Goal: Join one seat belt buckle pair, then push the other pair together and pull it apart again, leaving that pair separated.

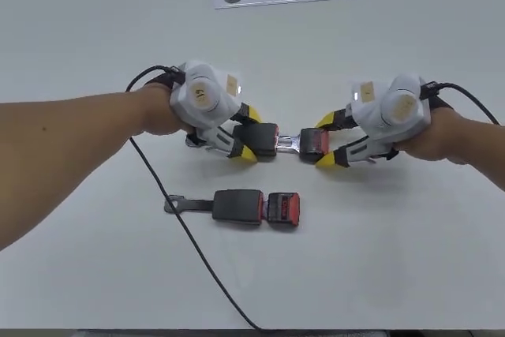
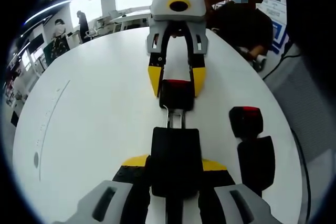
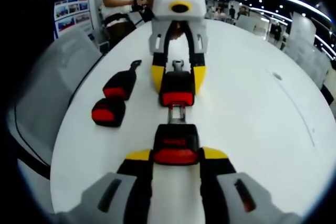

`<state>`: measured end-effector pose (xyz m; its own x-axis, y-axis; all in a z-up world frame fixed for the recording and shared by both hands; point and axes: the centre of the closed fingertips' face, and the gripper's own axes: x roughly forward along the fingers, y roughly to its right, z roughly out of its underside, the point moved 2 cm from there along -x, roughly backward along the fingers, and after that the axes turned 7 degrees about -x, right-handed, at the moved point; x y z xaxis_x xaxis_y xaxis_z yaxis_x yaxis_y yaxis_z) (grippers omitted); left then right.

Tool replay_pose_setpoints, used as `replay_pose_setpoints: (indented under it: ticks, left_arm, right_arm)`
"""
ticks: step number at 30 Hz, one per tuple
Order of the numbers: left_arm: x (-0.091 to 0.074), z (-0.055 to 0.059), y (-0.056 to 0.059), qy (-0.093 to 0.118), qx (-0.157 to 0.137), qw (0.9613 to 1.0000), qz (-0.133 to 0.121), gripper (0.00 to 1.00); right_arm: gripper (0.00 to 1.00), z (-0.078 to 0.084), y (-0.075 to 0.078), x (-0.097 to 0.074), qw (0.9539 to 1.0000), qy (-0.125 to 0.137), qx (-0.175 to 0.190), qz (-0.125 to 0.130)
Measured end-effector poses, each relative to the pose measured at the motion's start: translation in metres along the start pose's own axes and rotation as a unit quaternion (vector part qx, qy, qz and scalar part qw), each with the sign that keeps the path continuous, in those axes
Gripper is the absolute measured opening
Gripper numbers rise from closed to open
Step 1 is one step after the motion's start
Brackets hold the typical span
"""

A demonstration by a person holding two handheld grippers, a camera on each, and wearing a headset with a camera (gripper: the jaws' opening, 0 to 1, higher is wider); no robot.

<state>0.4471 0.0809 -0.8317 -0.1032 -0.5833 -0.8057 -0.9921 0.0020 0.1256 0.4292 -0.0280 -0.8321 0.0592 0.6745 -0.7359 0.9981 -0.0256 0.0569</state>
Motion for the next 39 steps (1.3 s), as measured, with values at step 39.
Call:
replay_pose_setpoints:
  ticks: [39]
  left_arm:
    - [0.002,-0.002,0.002,-0.019,-0.005,0.9998,-0.007,0.36]
  right_arm:
    - [0.35,0.069,-0.017,-0.054,0.9984,-0.050,0.022,0.014]
